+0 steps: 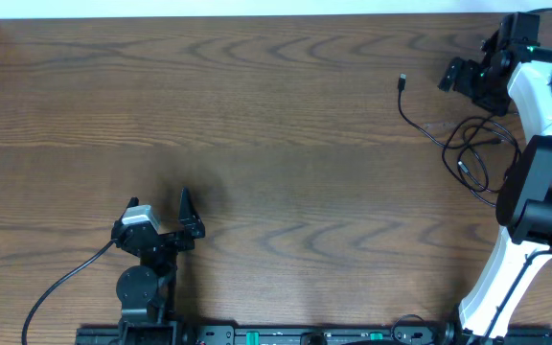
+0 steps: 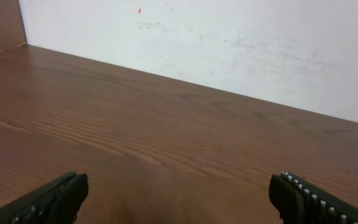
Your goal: Untangle cables
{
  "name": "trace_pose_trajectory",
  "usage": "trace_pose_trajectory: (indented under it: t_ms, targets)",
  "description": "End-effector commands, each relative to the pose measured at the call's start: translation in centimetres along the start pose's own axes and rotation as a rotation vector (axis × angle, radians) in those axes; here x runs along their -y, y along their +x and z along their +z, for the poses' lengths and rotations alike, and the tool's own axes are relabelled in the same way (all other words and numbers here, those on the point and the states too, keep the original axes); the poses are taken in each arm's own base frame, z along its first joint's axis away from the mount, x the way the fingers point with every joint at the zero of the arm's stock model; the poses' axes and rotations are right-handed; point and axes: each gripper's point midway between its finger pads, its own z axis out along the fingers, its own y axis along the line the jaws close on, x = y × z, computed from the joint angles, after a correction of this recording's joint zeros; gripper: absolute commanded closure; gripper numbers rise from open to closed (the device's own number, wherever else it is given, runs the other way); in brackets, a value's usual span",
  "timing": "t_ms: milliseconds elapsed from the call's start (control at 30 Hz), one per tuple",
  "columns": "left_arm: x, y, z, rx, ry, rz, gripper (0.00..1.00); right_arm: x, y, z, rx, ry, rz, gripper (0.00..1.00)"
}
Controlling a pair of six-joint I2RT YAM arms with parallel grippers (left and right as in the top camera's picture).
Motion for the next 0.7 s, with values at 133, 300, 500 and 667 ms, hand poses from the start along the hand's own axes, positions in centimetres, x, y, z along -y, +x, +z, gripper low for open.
trace_pose_trajectory:
  t_ms: [133,300,500,667]
  targets:
    - [-0.2,2.0,0.1,-0.063,-0.003,0.026,0.02,-0.5,-0.5,-1.1,0.021,-0.013,0.001,0.01]
    - [-0.2,2.0,0.1,-0.063,-0.003,0.026,0.02,-0.5,-1.9,-4.0,0.084,-0.024,0.005,0.01]
    - [-0.2,2.0,0.1,-0.063,-0.003,0.026,0.02,-2.0,-4.4,-13.6,0.280,-0.074,-0.014,0.01]
    - [-0.2,2.0,0.1,-0.063,-0.003,0.026,0.02,-3.8,-4.8,-24.4,0.491,-0.131,-0.048,0.01]
